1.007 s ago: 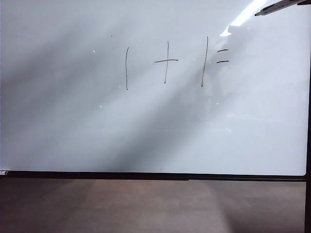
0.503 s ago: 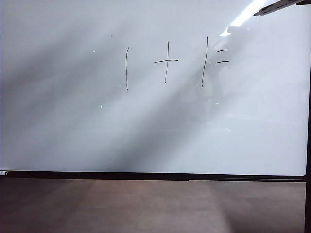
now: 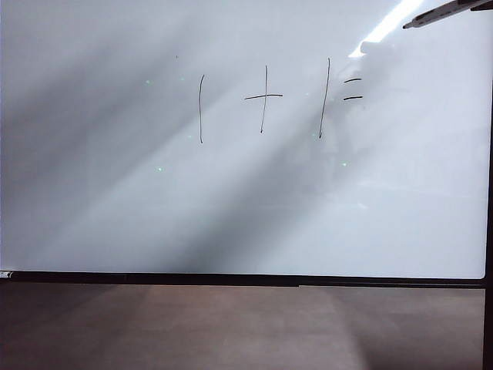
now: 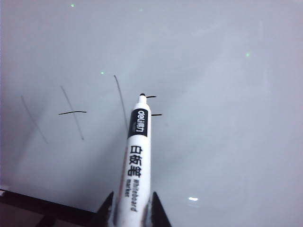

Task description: Reach to the right to find the marker pen, pick it up, and write the answer to the math problem on the whiteboard.

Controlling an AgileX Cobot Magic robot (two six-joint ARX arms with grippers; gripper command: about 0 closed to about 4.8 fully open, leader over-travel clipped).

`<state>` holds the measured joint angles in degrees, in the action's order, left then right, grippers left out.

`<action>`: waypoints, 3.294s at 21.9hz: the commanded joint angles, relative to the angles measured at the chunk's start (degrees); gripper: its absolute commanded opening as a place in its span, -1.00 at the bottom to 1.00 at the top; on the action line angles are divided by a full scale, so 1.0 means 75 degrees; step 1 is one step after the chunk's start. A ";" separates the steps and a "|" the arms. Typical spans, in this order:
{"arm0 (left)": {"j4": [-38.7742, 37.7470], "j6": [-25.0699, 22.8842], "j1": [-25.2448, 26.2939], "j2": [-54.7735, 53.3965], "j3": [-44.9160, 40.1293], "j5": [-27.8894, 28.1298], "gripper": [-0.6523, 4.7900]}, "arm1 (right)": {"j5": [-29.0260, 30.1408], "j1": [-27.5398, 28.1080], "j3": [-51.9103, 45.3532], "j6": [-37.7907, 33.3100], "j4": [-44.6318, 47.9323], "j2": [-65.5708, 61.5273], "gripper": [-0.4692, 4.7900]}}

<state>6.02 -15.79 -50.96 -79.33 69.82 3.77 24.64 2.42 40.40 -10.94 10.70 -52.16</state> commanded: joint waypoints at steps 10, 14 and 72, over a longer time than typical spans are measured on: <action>-0.0111 0.0017 0.0093 0.0017 0.0012 0.1329 -0.66 | 0.0335 -0.0012 0.0187 0.0061 0.1105 -0.1134 -0.85; -0.0108 0.0017 0.0093 0.0017 0.0012 0.1329 -0.66 | 0.0533 -0.0017 0.0656 0.0064 0.1291 -0.1754 -0.85; -0.0111 0.0017 0.0096 0.0015 0.0012 0.1355 -0.66 | -0.0102 0.0842 0.1148 0.0321 0.1973 -0.3104 -0.85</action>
<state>4.86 -15.75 -50.24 -79.35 69.80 13.98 27.55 8.80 48.80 -8.95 25.56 -75.37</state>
